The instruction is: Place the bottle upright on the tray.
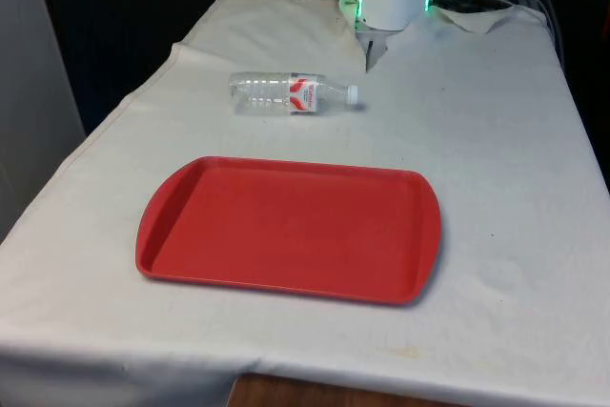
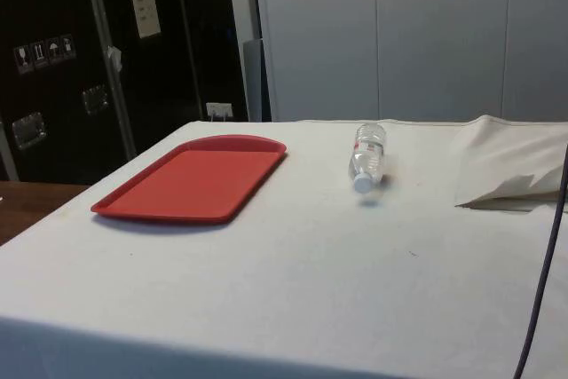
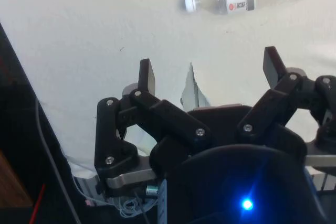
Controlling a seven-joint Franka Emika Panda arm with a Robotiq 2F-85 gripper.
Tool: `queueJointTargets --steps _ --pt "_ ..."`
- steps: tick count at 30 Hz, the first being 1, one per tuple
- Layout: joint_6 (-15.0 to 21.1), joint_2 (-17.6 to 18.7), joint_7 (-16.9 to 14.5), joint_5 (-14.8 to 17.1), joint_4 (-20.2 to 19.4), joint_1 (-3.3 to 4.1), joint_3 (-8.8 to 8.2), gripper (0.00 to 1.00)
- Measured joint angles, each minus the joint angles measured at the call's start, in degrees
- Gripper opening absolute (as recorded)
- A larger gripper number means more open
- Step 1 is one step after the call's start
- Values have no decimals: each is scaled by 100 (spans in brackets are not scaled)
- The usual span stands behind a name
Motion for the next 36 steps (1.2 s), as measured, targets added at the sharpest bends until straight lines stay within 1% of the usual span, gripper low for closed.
queueJointTargets --steps 6,13,19,28,36 --pt "103 11 46 -6 -120 6 63 100" --pt "275 46 52 -34 -292 6 86 100" --pt "292 40 11 -69 -372 -11 52 100" --pt "332 -34 -155 -103 -602 -23 -63 100" --pt "350 -195 -229 -155 -854 -46 -103 100"
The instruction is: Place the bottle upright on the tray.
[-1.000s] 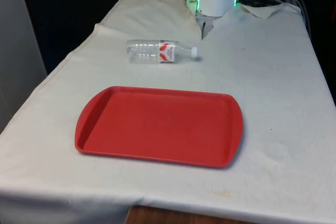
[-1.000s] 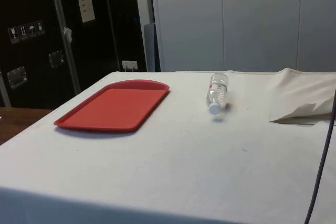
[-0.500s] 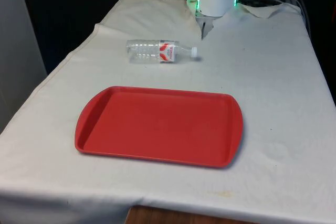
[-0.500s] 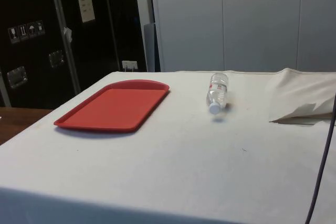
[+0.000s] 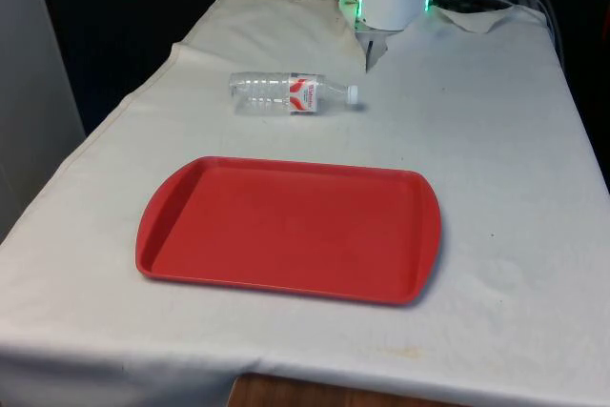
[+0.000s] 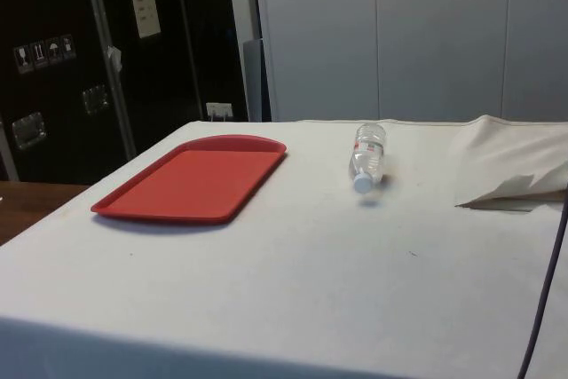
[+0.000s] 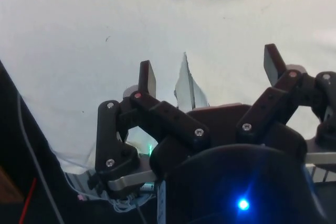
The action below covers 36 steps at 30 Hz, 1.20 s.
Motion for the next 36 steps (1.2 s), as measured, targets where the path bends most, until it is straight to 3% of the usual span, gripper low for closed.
queueJointTargets --steps 36 --pt "160 -877 -160 -418 -1157 -23 -195 100"
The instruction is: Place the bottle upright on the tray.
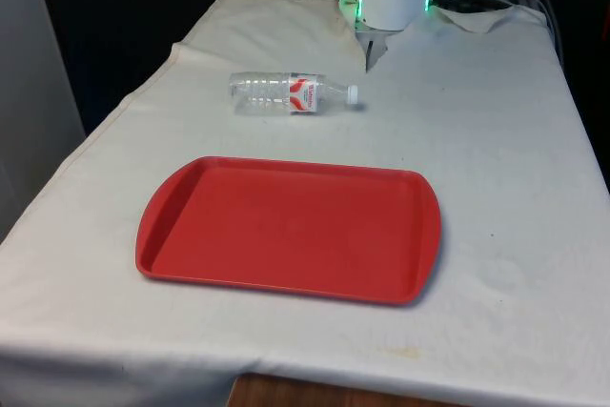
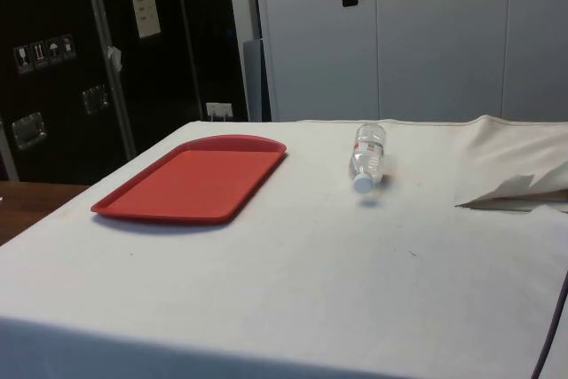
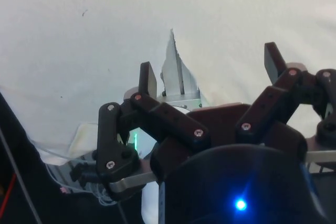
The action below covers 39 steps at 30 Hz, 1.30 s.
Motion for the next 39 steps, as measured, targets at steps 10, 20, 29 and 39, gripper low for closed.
queueJointTargets --steps 10,20,29,39 --pt "149 -29 -69 -86 -206 -6 -80 100" --pt "252 -17 -189 -218 -315 -6 -218 100" --pt "378 40 -275 -292 -424 -6 -304 100" --pt "659 286 -309 -355 -498 -6 -355 100"
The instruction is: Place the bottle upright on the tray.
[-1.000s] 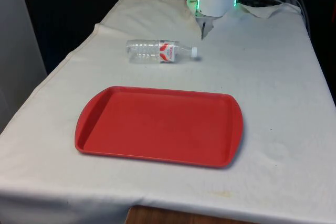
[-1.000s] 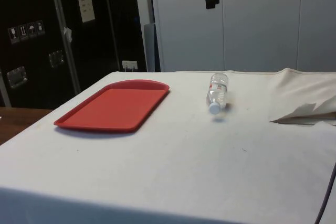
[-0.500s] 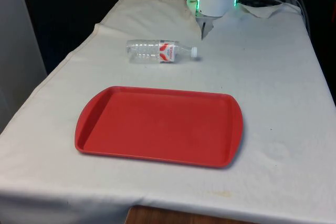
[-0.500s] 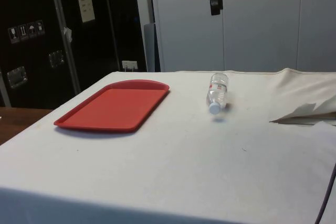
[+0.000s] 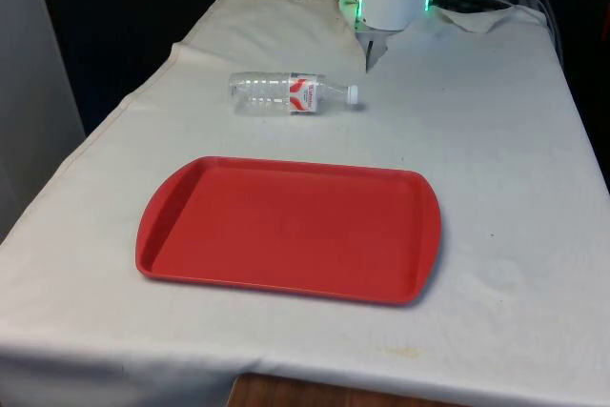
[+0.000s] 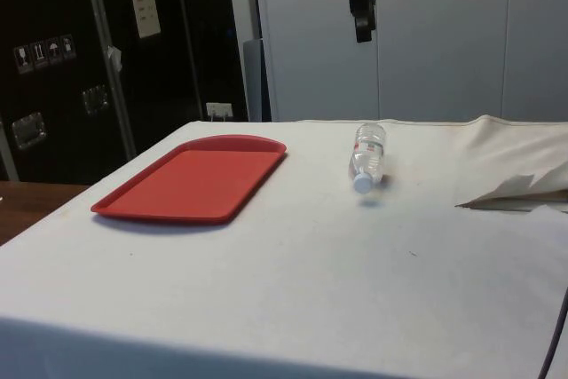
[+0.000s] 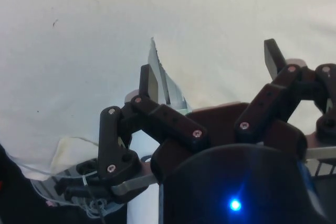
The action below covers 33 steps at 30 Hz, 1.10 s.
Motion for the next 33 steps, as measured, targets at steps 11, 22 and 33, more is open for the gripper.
queueJointTargets --steps 11,22,33 --pt "281 143 -11 -109 -160 0 -57 100" --pt "493 304 -11 -235 -223 -11 -103 100" --pt "957 378 -11 -350 -332 -11 -264 100"
